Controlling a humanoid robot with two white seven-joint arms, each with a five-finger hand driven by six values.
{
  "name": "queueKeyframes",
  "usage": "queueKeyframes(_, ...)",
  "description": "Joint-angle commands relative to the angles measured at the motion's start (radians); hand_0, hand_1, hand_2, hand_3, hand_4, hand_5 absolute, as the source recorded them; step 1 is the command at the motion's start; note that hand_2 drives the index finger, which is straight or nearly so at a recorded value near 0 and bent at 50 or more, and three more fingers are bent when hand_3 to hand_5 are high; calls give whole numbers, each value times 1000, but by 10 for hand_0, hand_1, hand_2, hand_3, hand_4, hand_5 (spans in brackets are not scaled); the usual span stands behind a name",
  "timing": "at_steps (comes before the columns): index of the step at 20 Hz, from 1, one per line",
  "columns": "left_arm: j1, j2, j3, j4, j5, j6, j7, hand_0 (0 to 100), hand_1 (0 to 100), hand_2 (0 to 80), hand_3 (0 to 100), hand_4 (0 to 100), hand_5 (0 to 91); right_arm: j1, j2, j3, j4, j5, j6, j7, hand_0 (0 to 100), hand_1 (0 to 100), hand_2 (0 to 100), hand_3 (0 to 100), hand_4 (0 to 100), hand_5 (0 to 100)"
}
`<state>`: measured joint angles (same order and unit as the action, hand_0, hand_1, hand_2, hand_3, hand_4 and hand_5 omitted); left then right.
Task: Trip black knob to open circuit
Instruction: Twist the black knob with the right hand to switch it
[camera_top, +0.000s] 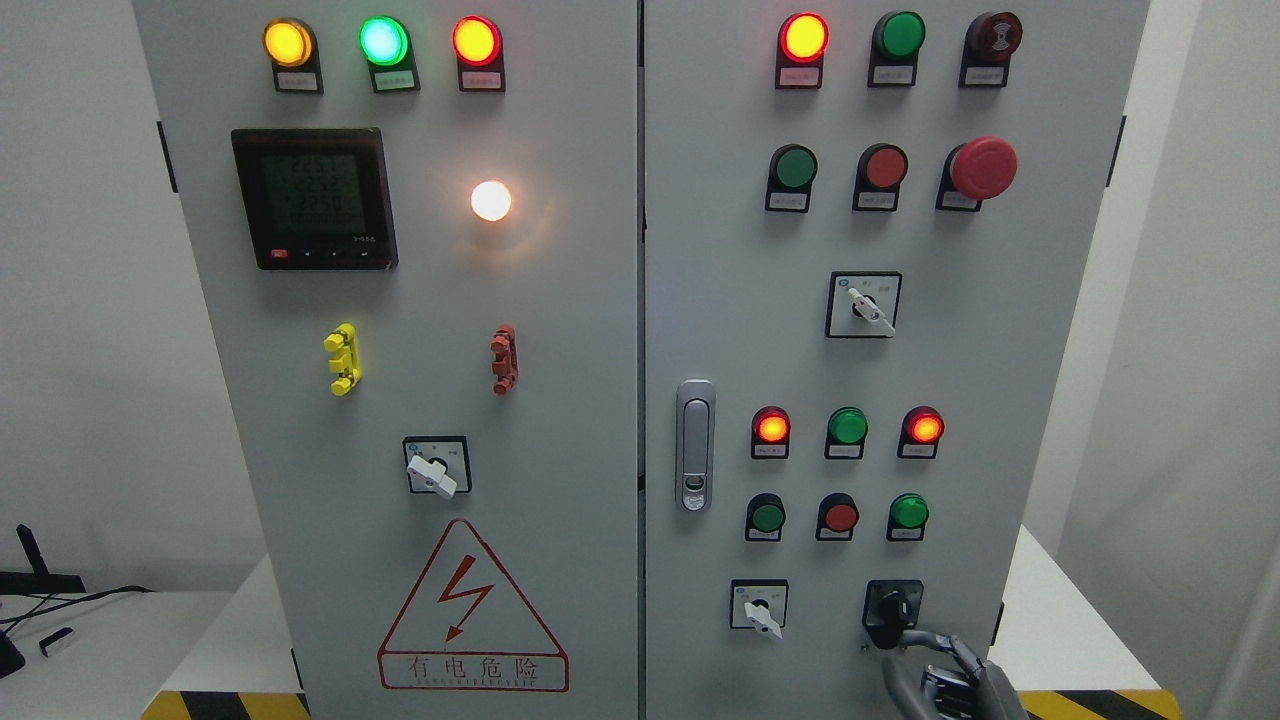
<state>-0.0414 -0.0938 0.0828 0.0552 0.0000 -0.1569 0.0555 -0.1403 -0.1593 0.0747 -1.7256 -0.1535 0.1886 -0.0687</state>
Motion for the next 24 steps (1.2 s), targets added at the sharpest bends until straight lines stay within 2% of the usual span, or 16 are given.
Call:
queueKeyframes(1, 0, -1, 0, 0, -31, 0, 0, 120, 389, 0, 0, 0, 0, -7, 6, 17, -5, 0, 0, 1, 379, 649, 383, 1000, 1000, 939)
queueKeyframes(24, 0, -1, 0, 0, -31, 0, 0, 120, 389, 0, 0, 0, 0, -5, 12, 10, 1, 0, 2, 1, 387, 649, 381, 1000, 1000, 938)
